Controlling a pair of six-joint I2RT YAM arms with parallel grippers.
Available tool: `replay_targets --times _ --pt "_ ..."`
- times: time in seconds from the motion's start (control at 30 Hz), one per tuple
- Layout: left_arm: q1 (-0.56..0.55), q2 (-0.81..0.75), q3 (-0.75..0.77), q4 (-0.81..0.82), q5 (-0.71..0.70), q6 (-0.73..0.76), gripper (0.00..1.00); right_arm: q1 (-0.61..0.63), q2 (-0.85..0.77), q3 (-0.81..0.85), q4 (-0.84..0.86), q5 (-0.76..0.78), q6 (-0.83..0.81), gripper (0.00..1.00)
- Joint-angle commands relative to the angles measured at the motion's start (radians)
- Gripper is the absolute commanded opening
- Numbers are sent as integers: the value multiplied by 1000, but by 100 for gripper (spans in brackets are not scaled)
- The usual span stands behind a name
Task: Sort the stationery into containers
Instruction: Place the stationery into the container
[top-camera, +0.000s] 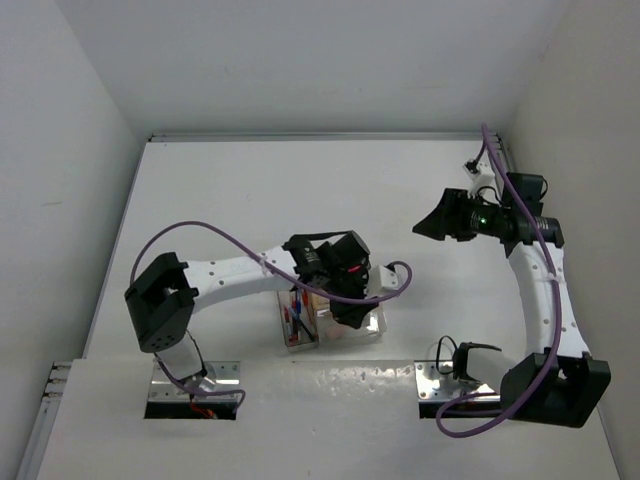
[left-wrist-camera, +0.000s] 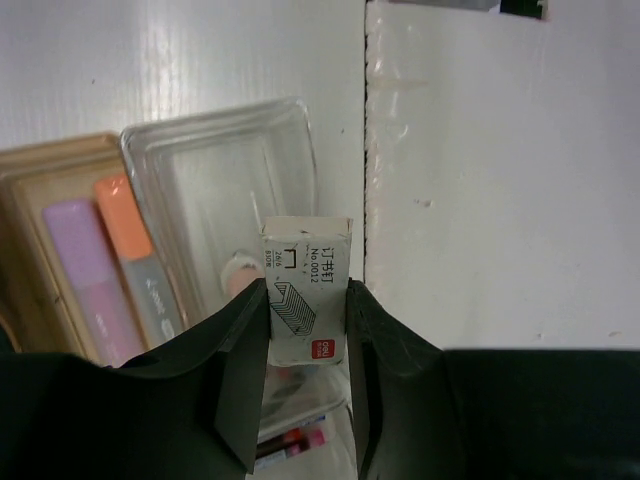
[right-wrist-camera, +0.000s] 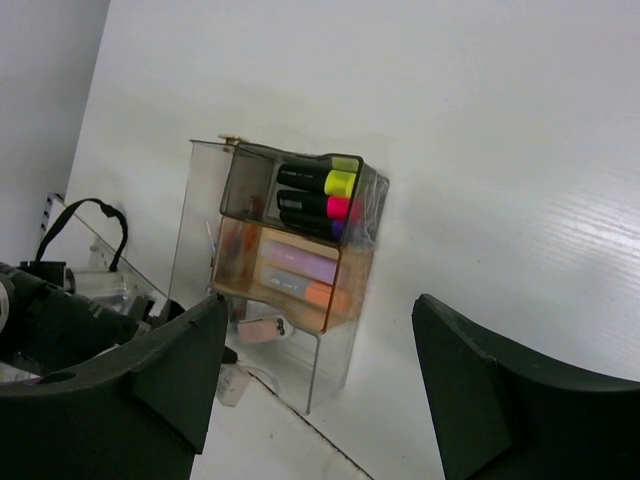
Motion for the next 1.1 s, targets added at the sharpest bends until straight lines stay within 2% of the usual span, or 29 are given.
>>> replay_targets --times 0.0,0.3,0.4,0.67,0.7,0.73,0.77,0.8,0.83,0.87,0.93,1.03,1.07 --pt "-24 46 59 51 16 -34 7 -8 -20 1 -16 4 -41 74" --pt "-22 167 137 45 -14 -49 11 -31 -3 16 -50 -6 -58 74" --pt "-24 181 146 45 -19 -48 18 -38 -9 13 -57 -6 -68 74" --pt "-22 182 149 36 -63 -51 57 -47 -15 2 -65 -14 -81 74" --pt "-21 181 151 33 -70 -48 75 -46 -15 4 -65 -14 -79 75" --pt "-19 181 161 22 -73 -48 79 -47 -13 4 -64 -15 -76 75" --pt "-18 176 168 17 -71 -42 94 -47 -12 7 -62 -15 -74 75" --pt "-10 173 174 10 -71 -30 100 -47 -9 8 -65 -15 -71 76" --pt "-5 168 197 2 -68 -22 100 -47 -7 16 -65 -12 -67 77" --pt "16 152 212 -10 -59 -11 100 -47 -6 19 -71 -11 -67 87" --pt "51 107 290 -36 0 -2 100 -46 -1 36 -71 3 -65 98" --pt "157 76 482 -99 47 3 100 -47 11 63 -73 14 -62 99" --pt "227 75 535 -118 56 -11 100 -47 14 73 -71 14 -61 99"
